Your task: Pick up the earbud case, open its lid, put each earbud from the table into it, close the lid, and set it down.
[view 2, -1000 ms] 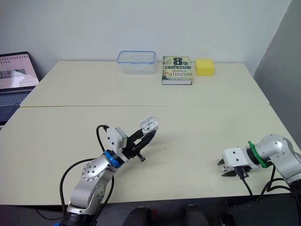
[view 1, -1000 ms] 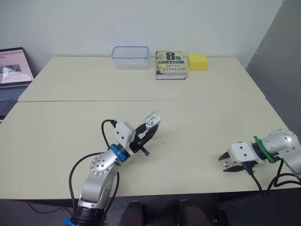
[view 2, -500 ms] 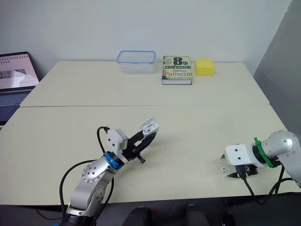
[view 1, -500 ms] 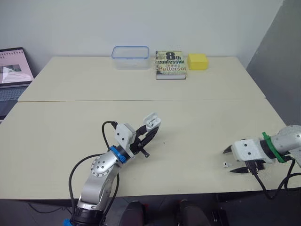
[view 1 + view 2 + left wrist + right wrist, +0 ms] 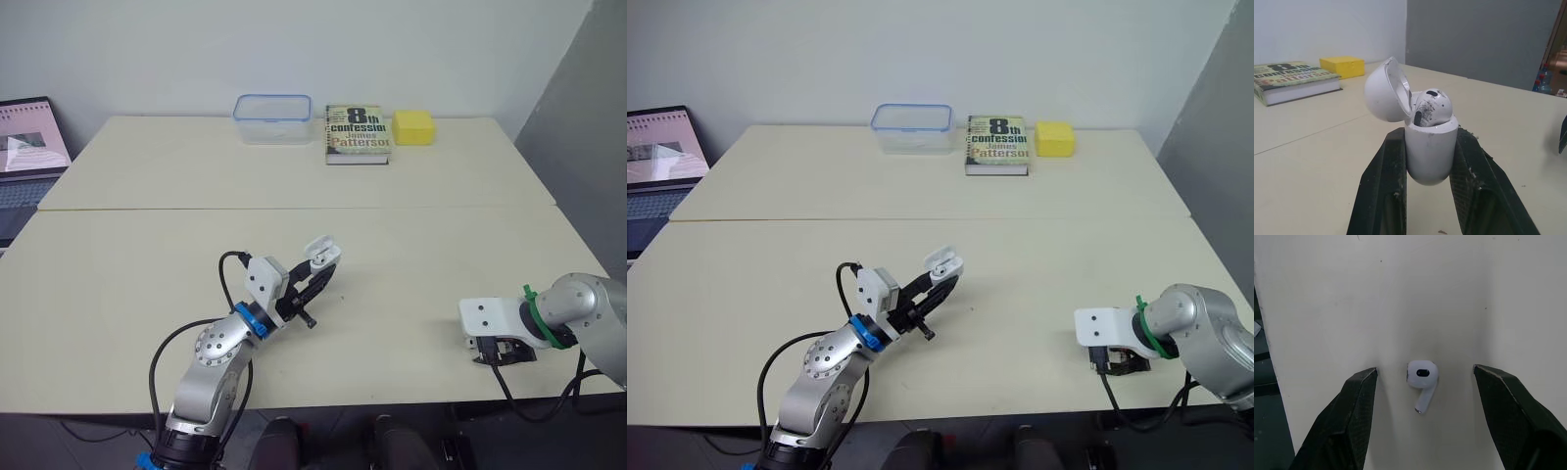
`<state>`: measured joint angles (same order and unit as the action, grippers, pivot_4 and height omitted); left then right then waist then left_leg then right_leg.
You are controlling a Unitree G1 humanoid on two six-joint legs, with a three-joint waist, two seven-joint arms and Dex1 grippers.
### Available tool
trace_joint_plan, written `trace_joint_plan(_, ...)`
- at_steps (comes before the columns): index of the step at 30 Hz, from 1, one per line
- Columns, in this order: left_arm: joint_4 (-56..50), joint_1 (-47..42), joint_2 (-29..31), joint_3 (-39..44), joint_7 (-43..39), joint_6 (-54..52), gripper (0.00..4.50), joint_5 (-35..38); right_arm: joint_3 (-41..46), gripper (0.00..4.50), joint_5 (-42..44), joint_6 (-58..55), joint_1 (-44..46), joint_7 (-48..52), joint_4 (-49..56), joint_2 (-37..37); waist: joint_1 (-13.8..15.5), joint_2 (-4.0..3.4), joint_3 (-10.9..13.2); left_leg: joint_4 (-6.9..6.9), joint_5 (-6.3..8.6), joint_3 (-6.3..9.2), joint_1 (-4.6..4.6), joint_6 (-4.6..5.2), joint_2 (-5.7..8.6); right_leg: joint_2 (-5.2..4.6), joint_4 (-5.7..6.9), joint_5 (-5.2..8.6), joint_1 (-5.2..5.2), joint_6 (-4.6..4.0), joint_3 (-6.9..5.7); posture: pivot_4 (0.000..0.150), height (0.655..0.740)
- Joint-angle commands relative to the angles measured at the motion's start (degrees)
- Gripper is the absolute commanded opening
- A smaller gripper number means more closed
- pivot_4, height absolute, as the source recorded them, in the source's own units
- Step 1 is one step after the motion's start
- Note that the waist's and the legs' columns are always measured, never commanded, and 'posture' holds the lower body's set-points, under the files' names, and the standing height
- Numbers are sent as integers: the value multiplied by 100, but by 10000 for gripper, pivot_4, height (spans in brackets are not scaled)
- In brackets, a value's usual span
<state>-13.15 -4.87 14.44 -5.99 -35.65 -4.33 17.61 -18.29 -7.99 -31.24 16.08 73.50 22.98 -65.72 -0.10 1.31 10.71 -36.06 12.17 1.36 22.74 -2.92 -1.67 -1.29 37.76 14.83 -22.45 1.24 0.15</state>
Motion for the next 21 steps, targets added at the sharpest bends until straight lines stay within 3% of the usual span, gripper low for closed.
trace_joint_plan(1,-138,-34,0,-5,-4,78,8052,10,-44,32314,-81,26,99,-37,-77,76,-7,0,0,0,0,0,-1,0,0,1,0,0,0,0,0,1500,7400)
trace_joint_plan(2,-142,-28,0,-6,-2,79,8052,9,-51,32314,-85,46,88,-27,-99,79,-7,0,0,-1,0,0,-1,0,0,1,0,0,1,0,0,1500,7400)
trace_joint_plan(5,-141,-26,-7,3,16,90,8052,3,-53,26704,-47,-14,39,1,-108,95,-8,1,-1,-1,0,2,-2,0,-1,1,0,0,2,0,-2,1500,7400)
trace_joint_plan(11,-116,-42,-13,9,20,110,8052,-1,-89,5518,-46,-54,67,49,-125,97,-9,5,-3,-2,0,1,-7,0,-1,1,0,-1,8,1,-1,1500,7400)
trace_joint_plan(12,-108,-48,-12,11,16,112,8052,-1,-83,3685,-40,-53,78,52,-120,103,-9,5,-3,-2,0,1,-8,0,-1,1,0,0,9,1,-1,1500,7400)
trace_joint_plan(21,-62,-91,4,43,-32,141,8052,28,644,3754,650,-14,537,-81,133,477,-18,5,-2,0,0,0,-5,0,-1,1,0,-1,4,1,1,1500,7400)
